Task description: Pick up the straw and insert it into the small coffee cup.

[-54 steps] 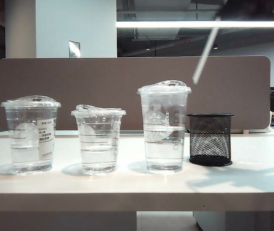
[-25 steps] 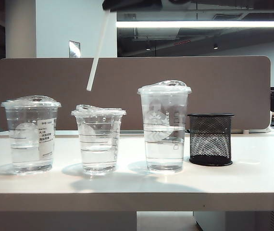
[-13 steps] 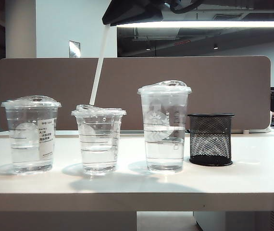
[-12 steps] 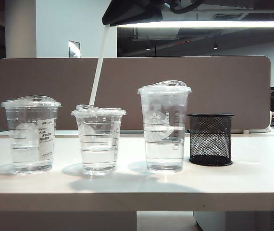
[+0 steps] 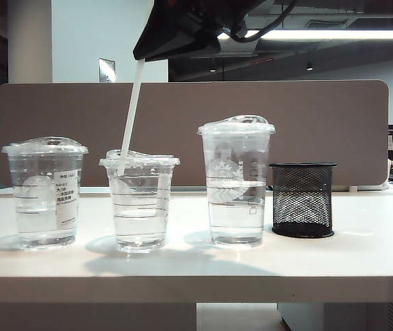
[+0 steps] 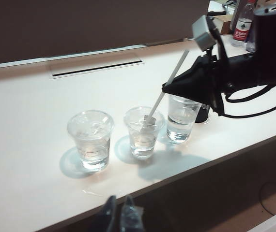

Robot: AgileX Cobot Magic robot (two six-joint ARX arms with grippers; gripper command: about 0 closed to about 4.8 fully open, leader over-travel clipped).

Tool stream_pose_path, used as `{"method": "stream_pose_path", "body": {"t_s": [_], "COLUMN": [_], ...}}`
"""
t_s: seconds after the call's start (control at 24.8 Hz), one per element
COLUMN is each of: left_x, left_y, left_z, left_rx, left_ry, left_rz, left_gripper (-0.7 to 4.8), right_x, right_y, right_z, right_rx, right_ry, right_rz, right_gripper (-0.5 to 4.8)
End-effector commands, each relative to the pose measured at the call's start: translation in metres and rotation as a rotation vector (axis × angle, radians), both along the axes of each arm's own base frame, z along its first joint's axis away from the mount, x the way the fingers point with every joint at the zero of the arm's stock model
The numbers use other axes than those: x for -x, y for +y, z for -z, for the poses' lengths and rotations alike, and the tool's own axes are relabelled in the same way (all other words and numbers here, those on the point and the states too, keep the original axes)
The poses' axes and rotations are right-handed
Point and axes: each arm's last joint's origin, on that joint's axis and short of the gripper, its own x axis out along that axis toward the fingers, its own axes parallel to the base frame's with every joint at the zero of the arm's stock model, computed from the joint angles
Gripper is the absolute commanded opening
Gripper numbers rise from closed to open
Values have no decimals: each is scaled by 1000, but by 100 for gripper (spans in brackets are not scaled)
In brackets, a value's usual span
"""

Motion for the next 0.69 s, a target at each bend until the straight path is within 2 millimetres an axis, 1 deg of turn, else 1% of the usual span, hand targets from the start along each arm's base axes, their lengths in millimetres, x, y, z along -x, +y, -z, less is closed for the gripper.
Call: {"method": "stream_pose_path", "body": {"t_s": [0.04, 0.12, 0.2, 0.24, 0.28, 0.4, 0.44, 0.48, 0.52, 0.56, 0.61, 0.65, 0.69], "left_x": [0, 0, 0, 0, 0, 0, 0, 1, 0, 0, 0, 0, 0], "left_y": [0, 0, 0, 0, 0, 0, 0, 0, 0, 0, 0, 0, 0], "left_z": [-1, -1, -1, -1, -1, -1, -1, -1, -1, -1, -1, -1, -1], "left_rx": [1, 1, 0, 0, 1, 1, 1, 1, 0, 1, 1, 1, 1], "left_ry": [-8, -8, -8, -8, -8, -8, -8, -8, -8, -8, -8, -8, -8], "left_rz": [0, -1, -1, -1, -1, -1, -2, -1, -1, -1, -1, -1, -1], "left_gripper": [18, 18, 19, 19, 18, 19, 19, 18, 18, 19, 19, 18, 19], "right_x": [-3, -5, -5, -5, -5, 0, 4, 7, 11, 17, 22, 28, 35], "right_y": [4, 6, 6, 7, 6, 1, -3, -8, -13, -19, -25, -31, -38], "right_z": [-2, -1, -3, -4, -6, -15, -21, -27, -34, -43, -51, -59, -69], "right_rx": [-35, -46, -57, -66, -73, -83, -85, -88, -95, -109, -123, -144, -174], "right_ry": [-36, -46, -57, -66, -71, -83, -92, -101, -113, -127, -140, -159, -188], "right_rz": [-3, -4, -3, -4, -4, 2, 18, 36, 51, 59, 58, 59, 63], "right_gripper": [102, 226, 366, 422, 442, 439, 409, 352, 263, 123, 19, -6, -4]}}
